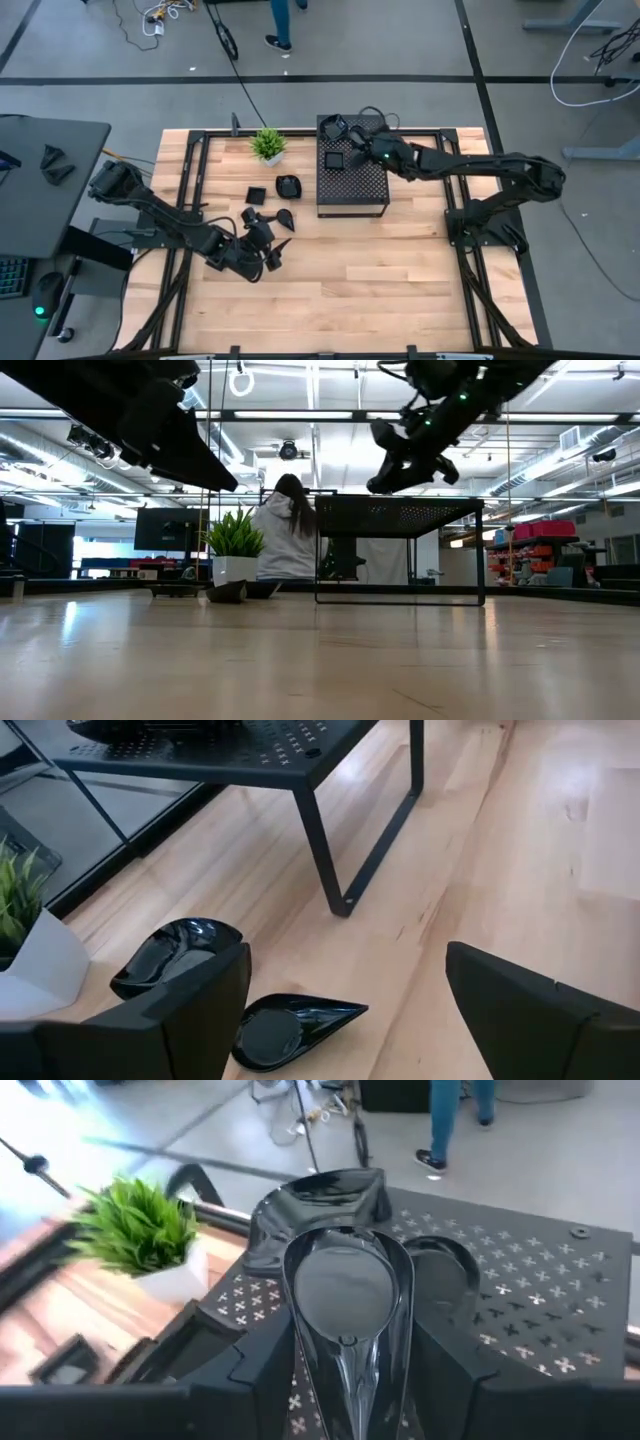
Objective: Pick & Place Mini shaped plates
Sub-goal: Stack the bottom drop shaped plate on top of the drop shaped plates on the shelf
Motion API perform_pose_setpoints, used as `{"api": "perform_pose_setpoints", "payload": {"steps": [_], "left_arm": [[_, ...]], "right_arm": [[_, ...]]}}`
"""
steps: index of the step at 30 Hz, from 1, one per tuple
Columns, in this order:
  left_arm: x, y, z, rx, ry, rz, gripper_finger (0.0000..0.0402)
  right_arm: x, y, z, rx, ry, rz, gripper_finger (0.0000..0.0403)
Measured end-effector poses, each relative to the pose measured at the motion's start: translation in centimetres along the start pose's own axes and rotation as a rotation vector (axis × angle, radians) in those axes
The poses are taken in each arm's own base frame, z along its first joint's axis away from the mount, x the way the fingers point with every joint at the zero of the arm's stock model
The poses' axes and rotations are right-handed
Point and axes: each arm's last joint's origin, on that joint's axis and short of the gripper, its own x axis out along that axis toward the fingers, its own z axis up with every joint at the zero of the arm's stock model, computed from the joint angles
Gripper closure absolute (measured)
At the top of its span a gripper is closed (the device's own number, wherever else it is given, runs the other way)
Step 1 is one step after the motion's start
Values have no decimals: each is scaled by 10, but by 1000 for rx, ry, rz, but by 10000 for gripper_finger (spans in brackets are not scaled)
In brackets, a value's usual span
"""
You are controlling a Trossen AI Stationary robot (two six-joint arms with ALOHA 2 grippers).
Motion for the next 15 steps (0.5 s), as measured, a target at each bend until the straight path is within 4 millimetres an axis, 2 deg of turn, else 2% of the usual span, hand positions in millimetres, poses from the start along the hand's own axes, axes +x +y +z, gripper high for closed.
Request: {"api": "perform_pose_setpoints", "payload": {"steps": [7,15], "left_arm": [[1,1,0,-9,1,4,60],[1,1,0,-10,0,4,60]], "right_arm": [[18,13,8,-80,85,-160,237],[29,13,0,-59,117,-212,237]]}}
